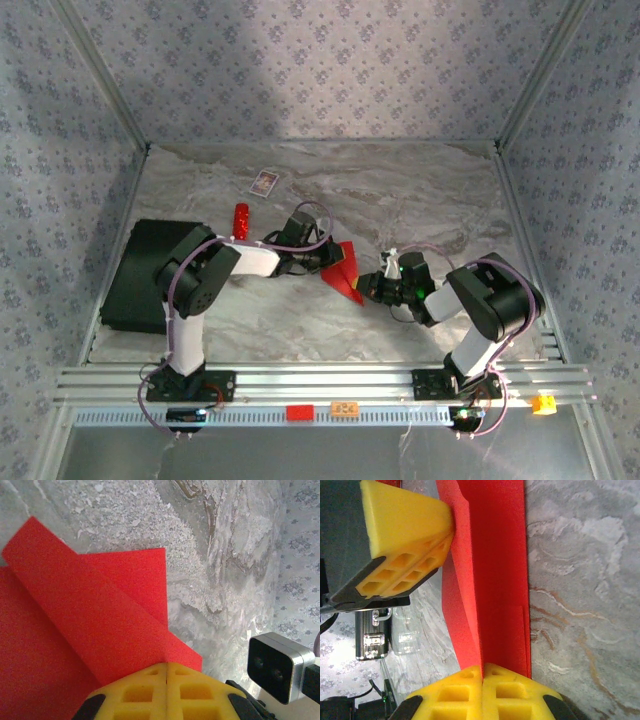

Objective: Fold a paper plane with a square sheet of paper (pick it up from the middle)
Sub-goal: Fourth fold the wing at the center of the table.

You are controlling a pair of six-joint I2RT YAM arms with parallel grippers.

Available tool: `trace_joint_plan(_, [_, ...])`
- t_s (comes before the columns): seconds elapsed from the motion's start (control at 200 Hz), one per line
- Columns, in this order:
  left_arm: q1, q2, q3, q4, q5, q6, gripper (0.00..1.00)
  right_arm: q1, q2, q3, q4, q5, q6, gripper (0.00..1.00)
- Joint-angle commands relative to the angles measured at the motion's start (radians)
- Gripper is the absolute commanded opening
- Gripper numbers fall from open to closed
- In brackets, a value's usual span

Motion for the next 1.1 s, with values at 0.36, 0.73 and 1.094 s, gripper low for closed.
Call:
trace_joint_plan(0.36, [-0.011, 0.040, 0.050, -0.029, -0.003, 0.022, 0.01, -0.004, 0.032, 0.015, -0.145, 0.022, 0.018, 0.01])
trace_joint_plan(0.73, [-0.012, 0.055, 0.070, -0.065, -0.005, 0.036, 0.00, -0.005, 0.038, 0.019, -0.158, 0.026, 0.025, 0.01])
trace_joint_plan(1.094, [-0.013, 0.074, 0.086, -0.096, -0.007, 0.042, 0.00, -0.008, 0.037, 0.023, -0.171, 0.026, 0.028, 0.01])
